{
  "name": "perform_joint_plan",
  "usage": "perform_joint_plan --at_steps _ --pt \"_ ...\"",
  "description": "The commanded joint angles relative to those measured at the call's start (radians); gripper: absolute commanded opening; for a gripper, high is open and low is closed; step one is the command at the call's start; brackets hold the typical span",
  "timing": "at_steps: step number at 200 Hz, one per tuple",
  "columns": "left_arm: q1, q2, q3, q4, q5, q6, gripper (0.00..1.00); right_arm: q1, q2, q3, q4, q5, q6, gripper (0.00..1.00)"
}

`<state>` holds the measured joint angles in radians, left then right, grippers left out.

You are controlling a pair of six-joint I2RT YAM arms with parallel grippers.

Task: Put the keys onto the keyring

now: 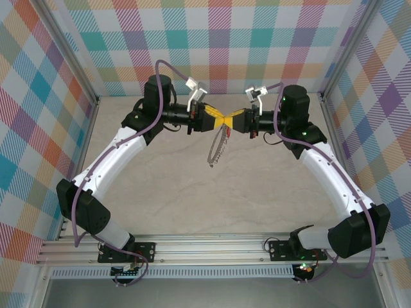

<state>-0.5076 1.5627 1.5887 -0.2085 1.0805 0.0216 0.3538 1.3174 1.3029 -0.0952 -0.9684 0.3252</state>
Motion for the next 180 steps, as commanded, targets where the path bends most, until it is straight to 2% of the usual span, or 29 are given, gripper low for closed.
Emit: perform_joint_plan --at_steps 1,33,48,68,99,117,130,143,180 --pt "-0.008 -0.025 0.008 -0.03 0.045 0.036 0.15 -0.003 -0.007 -0.008 0.041 0.008 -0.005 0.0" --pt "-0.009 -0.021 0.008 -0.036 0.052 0.042 0.15 -0.003 -0.003 -0.01 0.05 0.006 0.003 0.0" --pt "-0.008 -0.016 0.011 -0.039 0.064 0.043 0.05 -0.003 -0.001 -0.01 0.052 0.005 0.005 0.0" --pt "-0.008 -0.014 0.014 -0.054 0.076 0.055 0.01 -0.003 0.0 -0.009 0.055 0.006 0.007 0.0" --pt "-0.009 -0.005 0.036 -0.128 0.089 0.089 0.15 -0.003 0.005 -0.008 0.06 0.006 0.012 0.0" --pt "-0.009 0.0 0.046 -0.154 0.099 0.105 0.16 -0.002 0.005 -0.01 0.063 0.005 0.015 0.0" --pt "-0.009 0.002 0.048 -0.155 0.099 0.104 0.13 -0.003 0.006 -0.009 0.067 0.007 0.018 0.0" --pt "-0.011 0.003 0.05 -0.156 0.099 0.107 0.0 -0.003 0.006 -0.011 0.073 0.007 0.024 0.0" --pt "-0.023 -0.005 0.038 -0.139 0.063 0.107 0.0 -0.003 0.004 -0.01 0.102 0.005 0.055 0.0"
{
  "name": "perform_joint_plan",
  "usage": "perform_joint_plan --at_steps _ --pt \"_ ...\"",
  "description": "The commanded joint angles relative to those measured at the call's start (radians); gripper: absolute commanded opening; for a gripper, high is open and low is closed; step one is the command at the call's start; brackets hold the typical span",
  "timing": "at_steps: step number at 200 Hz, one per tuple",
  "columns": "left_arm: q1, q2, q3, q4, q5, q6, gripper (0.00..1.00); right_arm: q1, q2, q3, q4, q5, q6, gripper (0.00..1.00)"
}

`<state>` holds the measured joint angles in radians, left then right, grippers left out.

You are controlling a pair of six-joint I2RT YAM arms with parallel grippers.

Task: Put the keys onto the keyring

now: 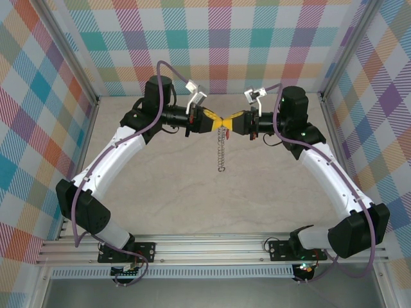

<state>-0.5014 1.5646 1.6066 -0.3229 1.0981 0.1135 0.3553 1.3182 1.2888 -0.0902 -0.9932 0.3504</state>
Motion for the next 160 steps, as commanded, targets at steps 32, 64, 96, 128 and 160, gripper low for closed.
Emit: perform_joint_plan --at_steps 32,64,96,128,160 --pt "-0.031 -0.049 -0.043 0.129 -0.049 -0.058 0.0 -0.004 -0.008 0.015 0.1 0.038 0.044 0.19" --pt "-0.031 -0.094 -0.085 0.228 -0.096 -0.108 0.0 -0.008 -0.053 0.007 0.06 0.072 0.013 0.4" --pt "-0.031 -0.117 -0.095 0.275 -0.116 -0.135 0.0 -0.03 -0.116 -0.063 0.088 0.108 0.025 0.41" --pt "-0.031 -0.135 -0.111 0.323 -0.126 -0.168 0.0 -0.047 -0.201 -0.194 0.212 0.177 0.087 0.42" --pt "-0.031 -0.137 -0.109 0.347 -0.116 -0.19 0.0 -0.045 -0.225 -0.258 0.291 0.177 0.134 0.45"
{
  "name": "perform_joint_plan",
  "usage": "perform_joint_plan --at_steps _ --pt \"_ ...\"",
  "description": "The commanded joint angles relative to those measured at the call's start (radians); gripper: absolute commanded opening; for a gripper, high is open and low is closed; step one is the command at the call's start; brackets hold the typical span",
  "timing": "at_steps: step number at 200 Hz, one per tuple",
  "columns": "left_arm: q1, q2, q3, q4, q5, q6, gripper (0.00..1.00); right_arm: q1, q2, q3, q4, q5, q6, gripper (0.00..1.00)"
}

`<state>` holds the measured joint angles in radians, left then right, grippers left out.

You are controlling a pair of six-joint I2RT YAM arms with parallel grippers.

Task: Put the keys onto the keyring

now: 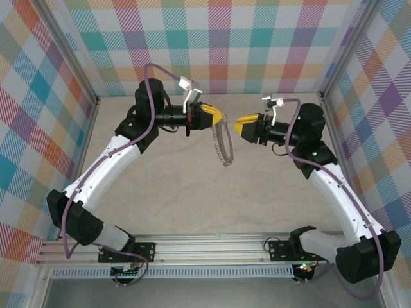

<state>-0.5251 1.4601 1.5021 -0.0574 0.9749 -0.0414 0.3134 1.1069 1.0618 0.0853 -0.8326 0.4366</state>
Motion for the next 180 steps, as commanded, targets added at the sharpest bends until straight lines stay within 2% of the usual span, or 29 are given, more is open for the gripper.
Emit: perform_joint_plan --at_steps 1,72,180 --pt "-0.007 -0.033 -0.004 0.082 0.008 -0.036 0.0 -0.003 -0.013 -0.033 0.117 0.016 0.05 0.45" --pt "-0.007 -0.018 0.005 0.109 0.036 -0.068 0.0 0.042 0.048 -0.012 0.175 0.019 0.07 0.51" --pt "-0.009 0.004 0.014 0.123 0.076 -0.092 0.0 0.119 0.118 0.066 0.143 0.038 0.014 0.52"
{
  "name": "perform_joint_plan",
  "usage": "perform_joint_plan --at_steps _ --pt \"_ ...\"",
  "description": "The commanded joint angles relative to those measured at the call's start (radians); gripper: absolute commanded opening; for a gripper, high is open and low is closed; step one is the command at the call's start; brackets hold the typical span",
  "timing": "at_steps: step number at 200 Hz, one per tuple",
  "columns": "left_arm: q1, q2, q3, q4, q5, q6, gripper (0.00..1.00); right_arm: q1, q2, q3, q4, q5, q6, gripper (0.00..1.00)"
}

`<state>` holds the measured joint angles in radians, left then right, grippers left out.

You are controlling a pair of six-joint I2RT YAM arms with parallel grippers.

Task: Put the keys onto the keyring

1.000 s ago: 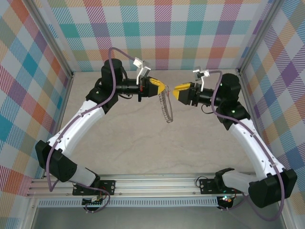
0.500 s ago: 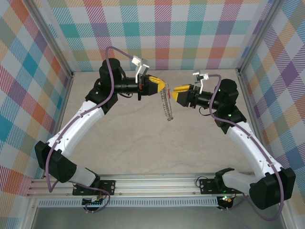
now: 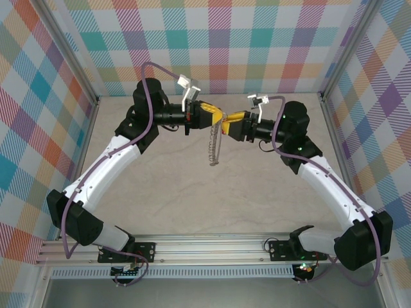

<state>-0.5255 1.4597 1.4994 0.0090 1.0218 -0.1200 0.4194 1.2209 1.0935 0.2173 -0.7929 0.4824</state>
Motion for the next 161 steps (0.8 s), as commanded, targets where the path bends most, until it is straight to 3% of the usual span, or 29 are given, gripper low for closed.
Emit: perform_joint_plan --at_steps 1,19,64,92,161 --pt "-0.008 0.004 0.016 0.057 0.03 -0.014 0.0 0.014 0.003 0.034 0.011 -0.002 -0.032 0.52" --pt "-0.008 0.004 0.015 0.057 0.029 -0.012 0.0 0.016 -0.01 0.024 0.006 0.0 -0.039 0.5" --pt "-0.008 0.004 0.014 0.063 0.017 -0.013 0.0 0.021 -0.04 -0.008 0.004 -0.004 -0.036 0.17" --pt "-0.008 -0.002 0.006 0.077 -0.009 -0.02 0.0 0.034 -0.059 -0.022 -0.007 -0.002 -0.039 0.02" --pt "-0.008 -0.026 -0.041 0.168 -0.044 -0.079 0.0 0.057 -0.066 -0.079 0.033 0.042 -0.012 0.0"
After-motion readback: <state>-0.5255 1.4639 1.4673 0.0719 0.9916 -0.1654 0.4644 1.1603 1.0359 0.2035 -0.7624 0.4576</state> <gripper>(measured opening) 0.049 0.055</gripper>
